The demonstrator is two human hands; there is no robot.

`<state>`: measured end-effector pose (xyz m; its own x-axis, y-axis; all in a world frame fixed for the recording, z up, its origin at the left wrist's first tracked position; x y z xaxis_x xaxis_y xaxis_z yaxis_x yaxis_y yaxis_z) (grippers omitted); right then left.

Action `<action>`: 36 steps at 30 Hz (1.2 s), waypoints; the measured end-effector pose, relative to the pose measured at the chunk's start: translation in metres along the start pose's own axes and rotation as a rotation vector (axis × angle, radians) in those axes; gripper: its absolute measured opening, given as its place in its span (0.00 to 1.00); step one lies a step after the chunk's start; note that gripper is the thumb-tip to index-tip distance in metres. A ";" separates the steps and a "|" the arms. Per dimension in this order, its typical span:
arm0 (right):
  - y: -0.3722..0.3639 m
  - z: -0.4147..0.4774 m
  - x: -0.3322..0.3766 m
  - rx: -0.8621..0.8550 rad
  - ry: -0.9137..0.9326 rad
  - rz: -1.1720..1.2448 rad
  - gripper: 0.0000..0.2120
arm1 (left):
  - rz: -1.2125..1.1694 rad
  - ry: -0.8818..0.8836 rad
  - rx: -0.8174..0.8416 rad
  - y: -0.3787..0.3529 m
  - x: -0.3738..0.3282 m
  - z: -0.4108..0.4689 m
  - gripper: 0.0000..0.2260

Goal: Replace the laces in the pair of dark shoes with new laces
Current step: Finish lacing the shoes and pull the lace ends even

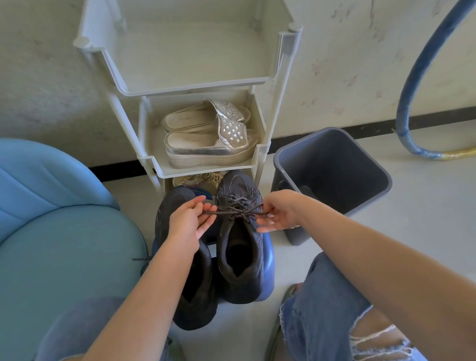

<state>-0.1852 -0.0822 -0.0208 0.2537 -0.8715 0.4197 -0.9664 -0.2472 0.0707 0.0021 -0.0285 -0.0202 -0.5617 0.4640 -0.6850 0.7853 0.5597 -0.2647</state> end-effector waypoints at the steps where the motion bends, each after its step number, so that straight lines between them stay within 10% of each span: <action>1: 0.001 0.000 0.000 0.013 -0.003 -0.004 0.09 | -0.006 -0.003 -0.005 0.000 0.000 0.000 0.09; 17: 0.009 -0.006 0.000 -0.106 0.089 -0.094 0.06 | 0.122 -0.101 -0.065 0.000 -0.007 0.001 0.13; 24: -0.001 -0.019 -0.010 0.225 -0.012 -0.485 0.28 | 1.087 -0.551 -0.086 0.005 -0.011 -0.011 0.10; 29: -0.013 -0.023 -0.011 0.060 0.192 -0.672 0.20 | 1.298 -0.606 0.071 -0.001 -0.006 -0.020 0.09; 36: -0.020 -0.027 -0.019 0.028 0.150 -0.811 0.20 | 1.544 -0.734 -0.150 0.006 -0.012 -0.046 0.09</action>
<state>-0.1720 -0.0498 -0.0056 0.8621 -0.3521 0.3645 -0.4832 -0.7878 0.3818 0.0019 0.0006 0.0175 0.8960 0.2302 -0.3797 0.3892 0.0044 0.9211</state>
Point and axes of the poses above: each hand's wrist, its own z-axis towards the middle knuckle, its own y-axis out of the back of the hand, x = y × z, the point moved 2 cm from there along z, towards the middle knuckle, and after that the axes turned 4 degrees about -y, right-handed, at the moved point
